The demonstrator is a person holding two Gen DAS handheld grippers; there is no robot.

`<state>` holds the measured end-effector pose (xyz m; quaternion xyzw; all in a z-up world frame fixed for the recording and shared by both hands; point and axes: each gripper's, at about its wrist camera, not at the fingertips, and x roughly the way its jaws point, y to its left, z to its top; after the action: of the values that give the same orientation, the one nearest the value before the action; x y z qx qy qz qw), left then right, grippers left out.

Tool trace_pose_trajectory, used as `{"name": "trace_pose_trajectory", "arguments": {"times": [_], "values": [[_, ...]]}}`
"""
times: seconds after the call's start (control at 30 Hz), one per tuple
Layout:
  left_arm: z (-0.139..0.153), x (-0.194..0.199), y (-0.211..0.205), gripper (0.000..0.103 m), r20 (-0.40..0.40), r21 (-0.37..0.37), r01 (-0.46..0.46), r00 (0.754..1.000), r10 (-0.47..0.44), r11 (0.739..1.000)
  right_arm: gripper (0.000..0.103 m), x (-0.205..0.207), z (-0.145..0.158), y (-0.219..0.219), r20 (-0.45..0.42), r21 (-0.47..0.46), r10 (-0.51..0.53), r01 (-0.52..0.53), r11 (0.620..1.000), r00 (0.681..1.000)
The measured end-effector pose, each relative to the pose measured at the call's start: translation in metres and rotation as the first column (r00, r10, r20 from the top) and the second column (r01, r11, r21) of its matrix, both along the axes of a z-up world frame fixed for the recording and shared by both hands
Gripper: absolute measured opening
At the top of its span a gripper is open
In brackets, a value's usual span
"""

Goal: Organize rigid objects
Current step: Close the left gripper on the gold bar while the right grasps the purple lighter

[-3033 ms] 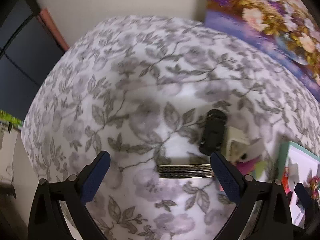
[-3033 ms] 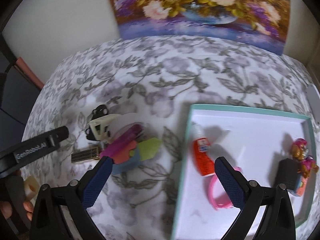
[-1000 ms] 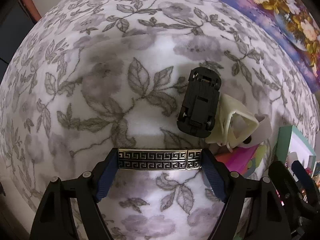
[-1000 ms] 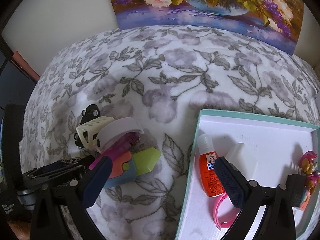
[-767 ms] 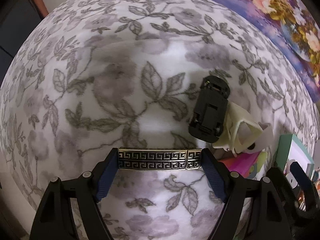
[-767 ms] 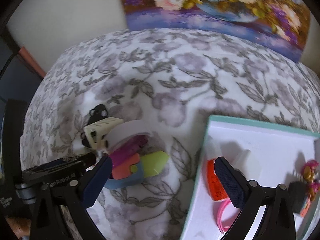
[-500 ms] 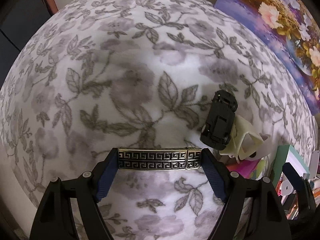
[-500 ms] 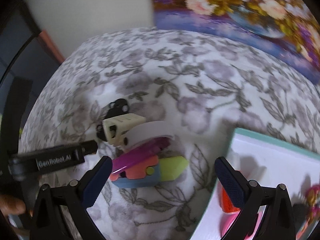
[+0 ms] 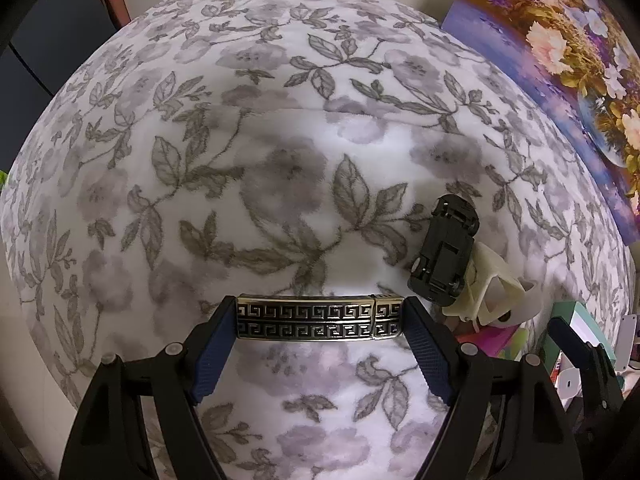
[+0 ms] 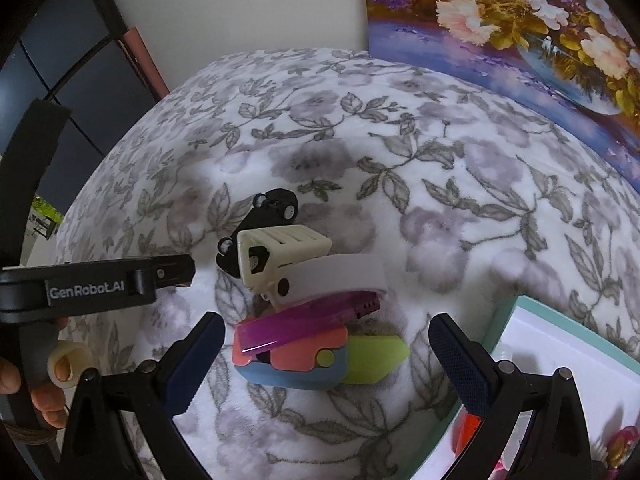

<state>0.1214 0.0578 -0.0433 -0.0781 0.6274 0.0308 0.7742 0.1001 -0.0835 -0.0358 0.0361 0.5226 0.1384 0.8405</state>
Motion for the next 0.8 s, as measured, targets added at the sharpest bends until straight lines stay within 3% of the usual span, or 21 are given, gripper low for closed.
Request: {"name": "trace_pose_trajectory", "arguments": {"times": [0.47, 0.8], "values": [[-0.002, 0.000, 0.005, 0.082, -0.002, -0.014, -0.002, 1.000, 0.002, 1.000, 0.103, 0.002, -0.011, 0.010, 0.008, -0.022, 0.085, -0.084, 0.996, 0.996], [-0.003, 0.002, 0.003, 0.082, -0.006, -0.011, 0.002, 1.000, -0.002, 1.000, 0.103, 0.007, -0.023, 0.012, -0.001, -0.008, 0.070, -0.070, 0.998, 0.998]]}}
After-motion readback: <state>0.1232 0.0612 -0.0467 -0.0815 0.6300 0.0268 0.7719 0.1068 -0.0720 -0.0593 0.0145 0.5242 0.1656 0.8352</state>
